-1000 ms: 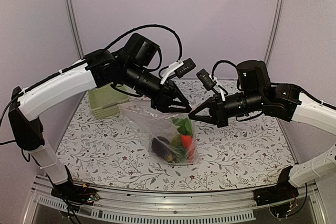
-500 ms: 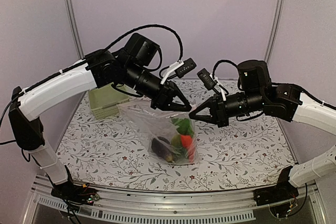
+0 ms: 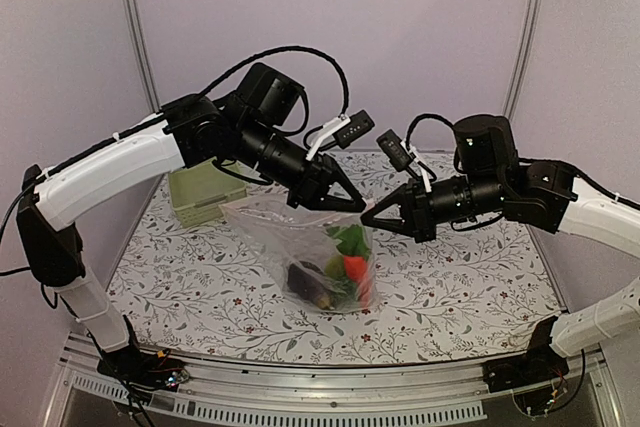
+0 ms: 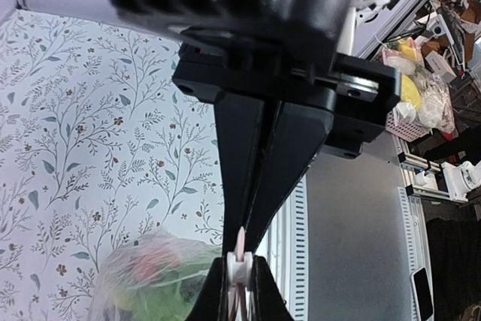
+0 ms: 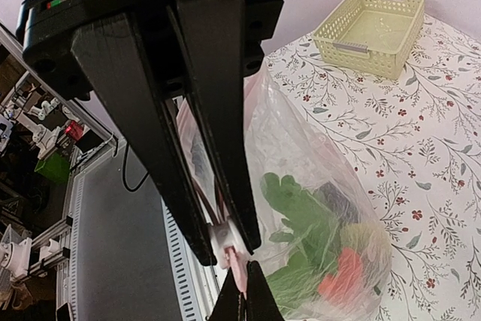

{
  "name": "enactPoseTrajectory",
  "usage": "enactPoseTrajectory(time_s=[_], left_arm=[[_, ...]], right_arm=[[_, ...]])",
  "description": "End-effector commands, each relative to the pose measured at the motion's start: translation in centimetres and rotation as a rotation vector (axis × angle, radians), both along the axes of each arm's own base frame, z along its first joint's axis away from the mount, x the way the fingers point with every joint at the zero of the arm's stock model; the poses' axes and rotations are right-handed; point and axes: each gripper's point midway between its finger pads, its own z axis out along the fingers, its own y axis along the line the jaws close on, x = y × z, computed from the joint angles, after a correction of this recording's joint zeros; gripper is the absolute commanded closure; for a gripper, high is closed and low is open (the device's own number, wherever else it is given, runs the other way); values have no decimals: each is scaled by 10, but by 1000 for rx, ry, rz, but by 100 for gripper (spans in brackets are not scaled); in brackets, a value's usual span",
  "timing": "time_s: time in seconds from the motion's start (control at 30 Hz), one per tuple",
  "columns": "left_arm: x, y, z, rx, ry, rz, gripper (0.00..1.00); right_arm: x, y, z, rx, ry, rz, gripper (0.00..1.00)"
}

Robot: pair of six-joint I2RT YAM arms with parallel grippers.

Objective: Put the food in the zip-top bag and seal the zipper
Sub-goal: Zip the zipper of the food storage bag.

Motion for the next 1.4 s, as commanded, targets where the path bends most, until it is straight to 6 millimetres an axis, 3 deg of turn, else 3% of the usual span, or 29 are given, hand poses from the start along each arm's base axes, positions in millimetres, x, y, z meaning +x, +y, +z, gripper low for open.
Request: enactPoseTrajectory(time_s=[0.0,1.37], left_arm=[[-7,3,2,-5,-15,-18,100],[9,42,2,36,-59,67,100]], right_arm=[[1,-6,1,3,-19,-39,100],[38,-32,-1,-9,-16,-274,100]])
